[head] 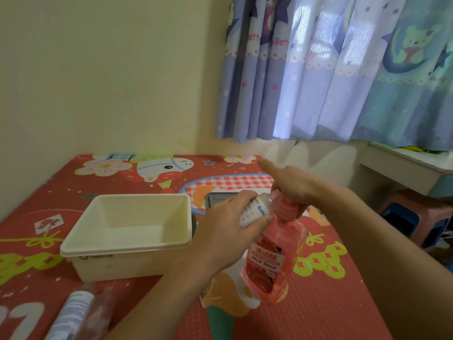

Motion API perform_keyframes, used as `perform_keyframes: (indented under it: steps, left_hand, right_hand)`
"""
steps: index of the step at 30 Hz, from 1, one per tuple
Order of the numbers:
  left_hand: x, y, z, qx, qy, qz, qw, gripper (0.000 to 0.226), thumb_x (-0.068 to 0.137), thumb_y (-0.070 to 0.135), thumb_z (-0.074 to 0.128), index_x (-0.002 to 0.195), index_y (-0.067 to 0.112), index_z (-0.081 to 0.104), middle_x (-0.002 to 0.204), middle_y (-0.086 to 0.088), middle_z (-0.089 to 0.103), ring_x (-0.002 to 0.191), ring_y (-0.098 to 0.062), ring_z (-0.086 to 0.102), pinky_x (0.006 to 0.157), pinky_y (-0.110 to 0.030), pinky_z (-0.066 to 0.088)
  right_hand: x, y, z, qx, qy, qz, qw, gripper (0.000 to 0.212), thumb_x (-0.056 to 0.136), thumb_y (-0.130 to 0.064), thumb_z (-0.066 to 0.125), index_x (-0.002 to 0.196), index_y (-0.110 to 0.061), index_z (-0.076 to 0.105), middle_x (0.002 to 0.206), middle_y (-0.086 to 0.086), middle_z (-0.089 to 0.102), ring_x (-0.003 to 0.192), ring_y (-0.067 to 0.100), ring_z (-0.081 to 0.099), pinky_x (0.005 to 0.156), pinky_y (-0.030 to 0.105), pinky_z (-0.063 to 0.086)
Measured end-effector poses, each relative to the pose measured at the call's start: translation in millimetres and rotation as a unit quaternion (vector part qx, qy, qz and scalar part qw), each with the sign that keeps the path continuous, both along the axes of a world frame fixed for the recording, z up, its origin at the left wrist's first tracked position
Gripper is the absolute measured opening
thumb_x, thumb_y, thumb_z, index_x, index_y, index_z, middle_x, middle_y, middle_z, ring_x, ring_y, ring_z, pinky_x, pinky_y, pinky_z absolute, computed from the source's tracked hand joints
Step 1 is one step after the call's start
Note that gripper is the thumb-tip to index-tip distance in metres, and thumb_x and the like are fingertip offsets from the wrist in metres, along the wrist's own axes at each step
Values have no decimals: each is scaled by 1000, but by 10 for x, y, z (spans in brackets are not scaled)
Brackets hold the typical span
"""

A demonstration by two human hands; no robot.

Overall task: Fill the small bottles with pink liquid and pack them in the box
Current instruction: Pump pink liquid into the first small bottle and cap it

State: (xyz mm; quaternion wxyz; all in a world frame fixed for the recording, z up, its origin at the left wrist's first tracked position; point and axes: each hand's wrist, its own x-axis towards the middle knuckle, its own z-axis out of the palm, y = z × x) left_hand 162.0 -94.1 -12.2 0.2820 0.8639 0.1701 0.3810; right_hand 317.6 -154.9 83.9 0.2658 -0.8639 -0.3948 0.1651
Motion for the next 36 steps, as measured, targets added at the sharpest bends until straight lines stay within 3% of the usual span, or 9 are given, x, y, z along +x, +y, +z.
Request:
perform_keyframes:
  steps: [3, 5, 10, 16, 20, 24, 29, 32, 36]
  left_hand:
    - [-8, 6, 55, 14, -10, 1, 1000, 33, 87, 66, 56, 108, 40, 56, 83, 16, 59, 78, -3, 57, 58, -25, 47]
    - [-17, 16, 58, 20, -14, 7, 1000, 33, 87, 66, 55, 106, 39, 56, 81, 16, 59, 77, -4, 57, 57, -24, 46]
    - [-12, 16, -16, 11, 10, 8, 1000, 33, 88, 63, 58, 112, 40, 56, 84, 18, 57, 80, 1, 56, 58, -17, 43]
    - [-4, 4, 58, 21, -8, 9, 1000, 34, 86, 67, 55, 107, 40, 55, 82, 17, 58, 79, -2, 56, 59, -26, 47]
    - [0, 15, 30, 20, -4, 17, 1000, 37, 85, 68, 52, 110, 41, 54, 83, 16, 60, 79, -2, 57, 58, -25, 47]
    - [8, 0, -14, 12, 9, 17, 1000, 36, 87, 65, 57, 115, 42, 54, 86, 21, 57, 83, 2, 56, 60, -19, 45]
    - [7, -8, 48, 13, -5, 11, 1000, 38, 86, 67, 56, 114, 41, 56, 85, 18, 60, 80, -1, 58, 59, -22, 45]
    - [9, 16, 64, 26, -10, 31, 999, 43, 84, 70, 53, 115, 41, 57, 82, 22, 58, 77, 1, 57, 56, -20, 44]
    - [15, 8, -2, 22, 6, 26, 999, 40, 86, 66, 57, 118, 42, 55, 85, 22, 56, 86, 4, 55, 58, -13, 40]
  right_hand:
    - [-18, -24, 103, -35, 55, 24, 998, 78, 83, -85, 22, 85, -17, 58, 51, -12, 68, 72, 23, 63, 42, 31, 55]
    - [-30, -6, 92, -27, 46, 17, 998, 81, 84, -85, 23, 89, -12, 59, 53, -5, 70, 68, 21, 63, 42, 30, 54]
    - [-22, 35, -50, 6, -31, -3, 999, 81, 89, -78, 26, 109, -9, 64, 95, 9, 61, 69, 24, 60, 44, 30, 48]
    - [-15, -17, 95, -36, 55, 20, 998, 79, 84, -84, 25, 78, -16, 64, 46, -8, 65, 65, 21, 61, 41, 29, 54]
    - [-10, 16, 26, -3, 40, 3, 999, 78, 87, -80, 27, 91, -9, 60, 53, -1, 68, 63, 21, 61, 41, 26, 51]
    - [20, 37, -69, 20, -26, -7, 999, 68, 96, -67, 31, 97, -7, 62, 88, 10, 64, 65, 22, 58, 48, 27, 45]
    - [4, -32, 70, -27, 48, 12, 998, 76, 87, -80, 27, 81, -15, 65, 57, -2, 71, 68, 22, 63, 42, 29, 53]
    - [11, -18, 71, -19, 50, 3, 999, 69, 86, -81, 29, 86, -19, 59, 75, 4, 69, 70, 25, 63, 40, 31, 53]
    - [31, 24, -35, -2, 15, -5, 1000, 47, 98, -58, 37, 92, -15, 54, 77, 7, 54, 62, 29, 57, 36, 29, 49]
